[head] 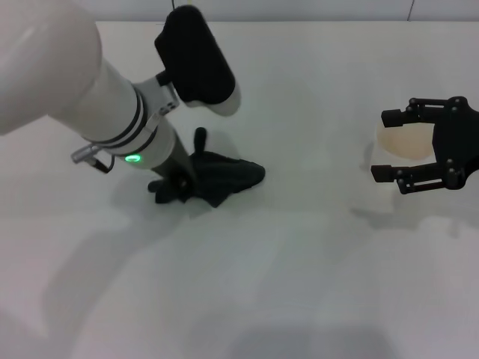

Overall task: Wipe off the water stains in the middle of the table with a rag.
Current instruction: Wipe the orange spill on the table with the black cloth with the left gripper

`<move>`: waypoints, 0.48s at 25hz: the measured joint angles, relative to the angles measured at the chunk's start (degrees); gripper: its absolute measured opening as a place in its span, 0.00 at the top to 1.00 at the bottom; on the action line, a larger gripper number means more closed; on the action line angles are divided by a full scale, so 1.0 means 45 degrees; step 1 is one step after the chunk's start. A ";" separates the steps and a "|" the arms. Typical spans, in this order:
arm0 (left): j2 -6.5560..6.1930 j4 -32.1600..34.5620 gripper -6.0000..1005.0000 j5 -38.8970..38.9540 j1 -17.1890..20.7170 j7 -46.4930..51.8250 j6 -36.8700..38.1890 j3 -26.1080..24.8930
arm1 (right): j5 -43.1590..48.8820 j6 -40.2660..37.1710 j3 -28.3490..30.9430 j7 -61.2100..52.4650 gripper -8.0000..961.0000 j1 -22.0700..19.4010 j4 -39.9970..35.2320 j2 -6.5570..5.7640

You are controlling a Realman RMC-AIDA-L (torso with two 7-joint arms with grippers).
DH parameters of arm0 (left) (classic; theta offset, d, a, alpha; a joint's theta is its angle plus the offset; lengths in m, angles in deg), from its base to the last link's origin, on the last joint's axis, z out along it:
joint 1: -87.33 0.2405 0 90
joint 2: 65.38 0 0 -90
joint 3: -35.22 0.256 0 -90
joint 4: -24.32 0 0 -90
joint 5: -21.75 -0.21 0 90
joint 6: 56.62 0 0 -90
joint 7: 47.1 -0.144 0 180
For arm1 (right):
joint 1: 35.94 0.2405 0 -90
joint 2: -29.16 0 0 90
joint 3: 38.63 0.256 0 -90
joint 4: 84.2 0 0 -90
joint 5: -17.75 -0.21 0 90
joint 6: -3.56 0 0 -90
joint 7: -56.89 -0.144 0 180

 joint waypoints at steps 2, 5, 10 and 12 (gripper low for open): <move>0.0007 -0.0254 0.80 -0.0034 -0.0053 0.0074 0.0033 -0.0001 | -0.0011 0.0003 0.0003 -0.0001 0.12 0.0013 0.0000 0.0002; 0.0008 -0.0385 0.80 -0.0041 -0.0072 0.0200 -0.0011 -0.0098 | -0.0016 0.0007 0.0007 -0.0002 0.12 0.0020 0.0006 0.0003; -0.0005 -0.0177 0.80 0.0066 -0.0016 0.0213 -0.0061 -0.0298 | -0.0019 0.0009 0.0018 -0.0002 0.12 0.0020 0.0010 0.0004; -0.0010 -0.0128 0.79 0.0351 -0.0058 0.0208 -0.0004 -0.0468 | -0.0019 0.0004 0.0023 -0.0002 0.12 0.0016 0.0009 0.0012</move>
